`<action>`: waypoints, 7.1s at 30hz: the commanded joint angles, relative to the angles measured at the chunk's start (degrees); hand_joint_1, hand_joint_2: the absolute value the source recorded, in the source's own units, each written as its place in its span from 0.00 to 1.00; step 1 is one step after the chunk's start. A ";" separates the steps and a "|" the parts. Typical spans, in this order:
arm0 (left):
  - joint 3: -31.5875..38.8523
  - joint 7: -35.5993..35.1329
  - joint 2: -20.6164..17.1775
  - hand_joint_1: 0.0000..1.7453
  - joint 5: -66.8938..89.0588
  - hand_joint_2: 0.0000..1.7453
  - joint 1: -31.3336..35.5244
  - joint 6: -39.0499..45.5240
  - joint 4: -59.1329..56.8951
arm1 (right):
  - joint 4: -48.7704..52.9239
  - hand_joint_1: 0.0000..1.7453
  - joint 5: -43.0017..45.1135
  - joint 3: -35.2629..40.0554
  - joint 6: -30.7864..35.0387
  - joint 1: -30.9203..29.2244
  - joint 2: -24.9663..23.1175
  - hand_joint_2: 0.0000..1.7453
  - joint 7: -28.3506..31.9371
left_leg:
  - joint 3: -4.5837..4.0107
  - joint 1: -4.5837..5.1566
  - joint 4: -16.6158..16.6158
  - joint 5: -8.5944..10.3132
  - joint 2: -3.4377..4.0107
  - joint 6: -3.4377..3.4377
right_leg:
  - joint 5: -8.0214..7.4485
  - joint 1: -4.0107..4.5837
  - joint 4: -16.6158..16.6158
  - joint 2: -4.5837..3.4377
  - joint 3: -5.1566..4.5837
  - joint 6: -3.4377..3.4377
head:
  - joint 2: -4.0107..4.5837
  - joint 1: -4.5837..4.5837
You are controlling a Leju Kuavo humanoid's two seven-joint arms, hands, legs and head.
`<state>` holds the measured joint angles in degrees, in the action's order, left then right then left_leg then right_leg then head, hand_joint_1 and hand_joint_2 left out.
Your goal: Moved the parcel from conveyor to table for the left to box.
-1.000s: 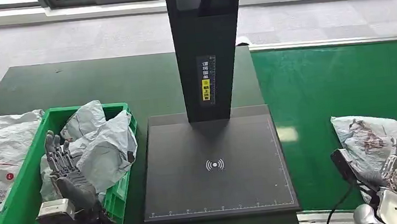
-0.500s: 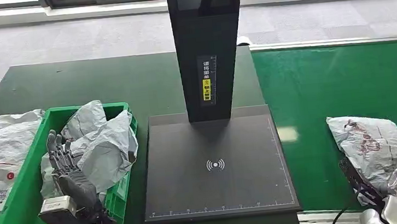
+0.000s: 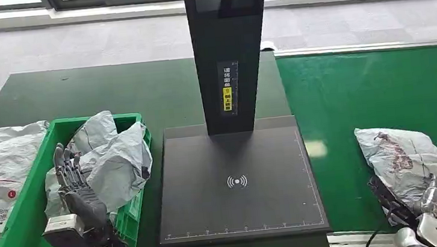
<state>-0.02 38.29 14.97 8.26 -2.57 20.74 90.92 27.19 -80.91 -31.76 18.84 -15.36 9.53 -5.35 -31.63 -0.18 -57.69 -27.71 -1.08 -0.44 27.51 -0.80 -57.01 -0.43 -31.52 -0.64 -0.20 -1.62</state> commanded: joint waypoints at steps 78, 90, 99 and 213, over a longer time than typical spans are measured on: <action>-5.69 -0.61 -0.70 0.00 0.06 0.00 5.24 -1.73 -8.84 | 24.79 0.00 28.26 41.19 6.06 4.71 -23.10 1.00 26.33 | -0.62 -0.04 -0.01 0.20 0.12 0.07 | -0.19 0.03 -0.05 -0.03 -0.62 -0.03 | 0.00 0.00; -5.69 -0.61 -0.70 0.00 0.06 0.00 5.24 -1.73 -8.84 | 24.79 0.00 28.26 41.19 6.06 4.71 -23.10 1.00 26.33 | -0.62 -0.04 0.02 0.23 0.13 0.07 | -0.22 0.03 -0.02 -0.01 -0.62 -0.02 | 0.00 0.00; -5.62 -0.57 -0.63 0.00 0.12 0.00 4.79 -1.53 -8.21 | 24.72 0.00 29.26 41.20 6.30 4.67 -22.99 1.00 27.40 | -0.58 -0.04 0.06 0.24 0.15 0.06 | -0.22 0.03 0.01 -0.01 -0.58 -0.01 | 0.00 0.00; -20.16 -13.77 2.63 1.00 45.56 1.00 19.02 2.45 -34.03 | 81.31 0.00 22.89 49.62 4.42 29.55 -17.89 1.00 31.41 | -0.59 -0.02 0.01 0.17 0.25 0.07 | -0.20 0.01 -0.04 -0.15 -0.64 -0.01 | 0.00 0.00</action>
<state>-26.05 22.77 20.81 56.96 21.47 20.84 42.35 106.09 -58.47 18.88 21.85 11.44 -7.78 25.13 -32.25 -0.18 -57.75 -27.55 -1.06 -0.34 27.38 -0.82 -57.12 -0.47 -32.12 -0.71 -0.20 -1.62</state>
